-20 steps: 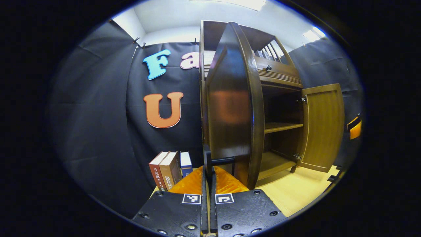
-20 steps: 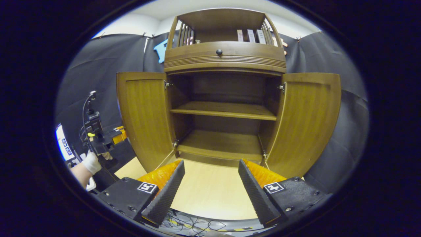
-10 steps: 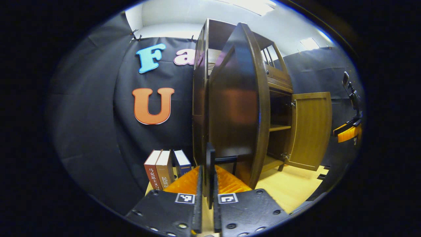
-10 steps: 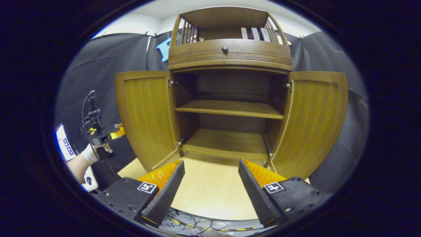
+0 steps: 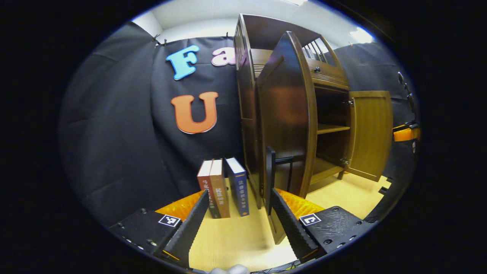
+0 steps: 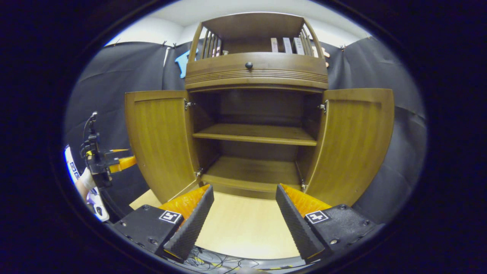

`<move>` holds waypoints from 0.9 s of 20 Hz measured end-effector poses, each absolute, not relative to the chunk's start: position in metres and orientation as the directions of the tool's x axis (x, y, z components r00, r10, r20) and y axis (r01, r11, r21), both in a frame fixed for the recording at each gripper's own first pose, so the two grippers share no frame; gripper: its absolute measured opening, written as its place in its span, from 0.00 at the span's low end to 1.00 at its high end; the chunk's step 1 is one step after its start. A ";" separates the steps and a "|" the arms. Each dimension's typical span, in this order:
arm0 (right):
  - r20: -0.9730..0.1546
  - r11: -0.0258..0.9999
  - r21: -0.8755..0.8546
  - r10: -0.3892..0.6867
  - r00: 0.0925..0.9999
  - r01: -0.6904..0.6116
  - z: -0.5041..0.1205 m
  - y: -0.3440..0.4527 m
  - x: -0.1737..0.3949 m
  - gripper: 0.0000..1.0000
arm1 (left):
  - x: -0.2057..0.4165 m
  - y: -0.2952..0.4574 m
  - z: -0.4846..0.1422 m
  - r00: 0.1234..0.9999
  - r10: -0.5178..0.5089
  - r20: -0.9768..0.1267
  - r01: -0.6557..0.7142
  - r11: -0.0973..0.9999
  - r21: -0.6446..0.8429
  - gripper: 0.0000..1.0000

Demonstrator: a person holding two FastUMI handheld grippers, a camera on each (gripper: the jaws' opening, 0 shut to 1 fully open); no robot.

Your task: Open the right door of the double-door shoe cabinet with the right hand, and open the left door with the left hand.

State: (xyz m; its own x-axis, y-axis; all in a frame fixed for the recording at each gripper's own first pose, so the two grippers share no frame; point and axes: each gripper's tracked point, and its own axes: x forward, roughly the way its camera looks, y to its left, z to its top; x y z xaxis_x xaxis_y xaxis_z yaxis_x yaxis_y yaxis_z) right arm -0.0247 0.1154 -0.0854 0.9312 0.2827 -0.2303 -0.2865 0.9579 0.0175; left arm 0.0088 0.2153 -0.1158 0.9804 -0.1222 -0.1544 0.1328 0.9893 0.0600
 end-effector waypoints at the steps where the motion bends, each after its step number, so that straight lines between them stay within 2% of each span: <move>1: -0.217 0.961 0.022 0.275 0.937 -0.277 -0.081 0.110 -0.024 1.00 | -0.001 0.211 -0.110 0.984 -0.106 -0.145 0.116 0.991 0.062 0.97; 8: -0.145 0.961 0.048 0.277 0.950 -0.273 -0.055 0.088 -0.020 1.00 | -0.055 0.162 -0.030 0.998 0.033 -0.048 -0.029 0.997 0.066 0.96; 10: -0.116 0.958 0.048 0.285 0.951 -0.281 -0.046 0.079 -0.017 1.00 | -0.059 0.138 -0.008 0.998 0.053 -0.036 -0.052 0.998 0.022 1.00; 11: -0.107 0.959 0.045 0.284 0.953 -0.281 -0.042 0.072 -0.017 1.00 | -0.061 0.123 -0.001 0.998 0.058 -0.038 -0.058 0.998 0.000 0.96; 18: -0.067 0.957 0.072 0.285 0.956 -0.281 -0.021 0.025 -0.013 1.00 | -0.060 0.018 0.019 0.997 0.070 -0.015 -0.070 0.997 -0.016 0.96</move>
